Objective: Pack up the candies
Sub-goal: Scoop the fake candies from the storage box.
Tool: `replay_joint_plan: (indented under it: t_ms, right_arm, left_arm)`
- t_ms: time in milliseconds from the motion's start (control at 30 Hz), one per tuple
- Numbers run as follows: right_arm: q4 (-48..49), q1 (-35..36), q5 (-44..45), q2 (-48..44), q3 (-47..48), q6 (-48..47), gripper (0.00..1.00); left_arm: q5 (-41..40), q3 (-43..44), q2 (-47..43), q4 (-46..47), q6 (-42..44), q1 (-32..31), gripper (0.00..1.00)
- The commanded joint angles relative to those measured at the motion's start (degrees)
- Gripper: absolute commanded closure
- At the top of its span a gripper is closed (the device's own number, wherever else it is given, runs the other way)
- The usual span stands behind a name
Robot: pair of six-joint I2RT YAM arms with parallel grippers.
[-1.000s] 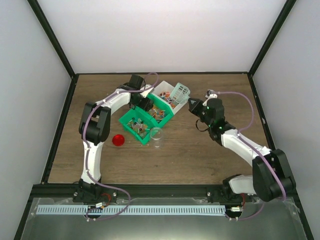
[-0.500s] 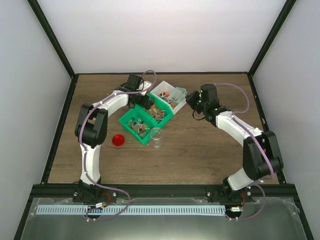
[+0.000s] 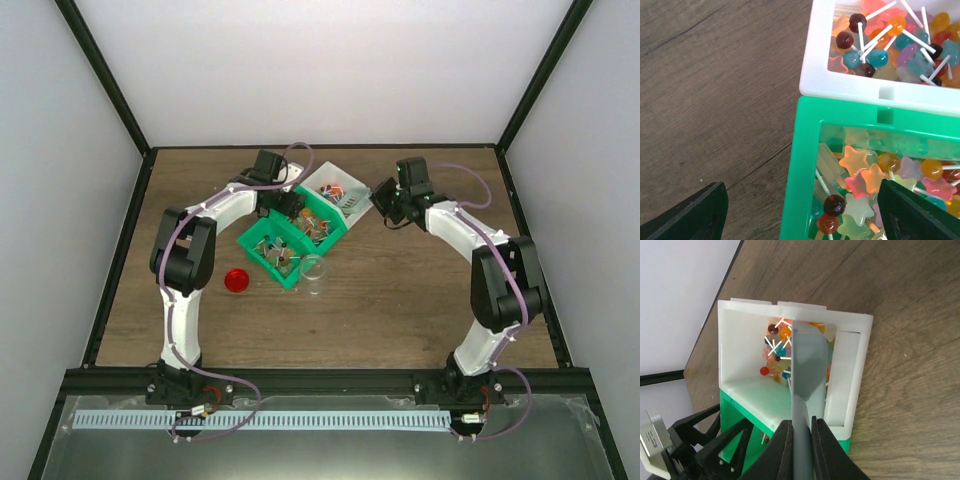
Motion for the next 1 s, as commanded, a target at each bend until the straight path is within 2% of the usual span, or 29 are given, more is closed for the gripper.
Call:
replay_joint_plan:
  t_ms: [0, 67, 167, 267, 333, 367, 467, 600, 700, 967]
  right_arm:
    - [-11.7, -0.5, 1.1, 4.0, 9.6, -3.4, 0.99]
    - [-14.3, -0.4, 0.0, 5.4, 12.1, -4.6, 0.99]
    - [-13.8, -0.4, -0.5, 5.4, 12.0, -5.4, 0.99]
    - [-11.6, -0.2, 0.9, 3.6, 10.6, -5.8, 0.99]
    - [-10.9, 0.0, 1.8, 2.4, 9.9, -6.3, 0.99]
    - [-10.6, 0.2, 2.5, 1.6, 9.5, -6.6, 0.99]
    - [-9.4, 0.5, 4.4, -1.1, 7.9, -7.1, 0.99]
    - [-8.9, 0.4, 3.9, -2.1, 7.9, -6.6, 0.99]
    - [-10.9, 0.7, 1.9, 0.4, 10.6, -6.2, 0.99]
    - [-13.4, 1.4, 3.1, 3.8, 14.1, -6.5, 0.99]
  left_arm:
    - [-1.0, -0.5, -2.1, 1.3, 0.1, -0.3, 0.19]
    - [-1.0, -0.4, -2.1, 1.3, 0.2, -0.5, 0.26]
    - [-1.1, -0.3, -2.3, 1.3, 0.3, -0.6, 0.43]
    - [-1.2, -0.3, -2.2, 1.5, 0.3, -0.8, 0.51]
    - [-1.0, 0.0, -1.9, 1.5, 0.2, -0.9, 0.49]
    - [-1.1, 0.4, -1.6, 1.4, 0.0, -1.0, 0.43]
    - [-1.2, 0.7, -1.6, 0.8, -0.1, -1.4, 0.33]
    - [-4.1, 0.3, -2.7, 0.1, -0.4, -1.5, 0.32]
    - [-6.5, -0.1, -3.4, 0.0, -0.4, -1.4, 0.32]
    - [-6.3, 1.3, -1.7, -0.5, 0.1, -1.4, 0.59]
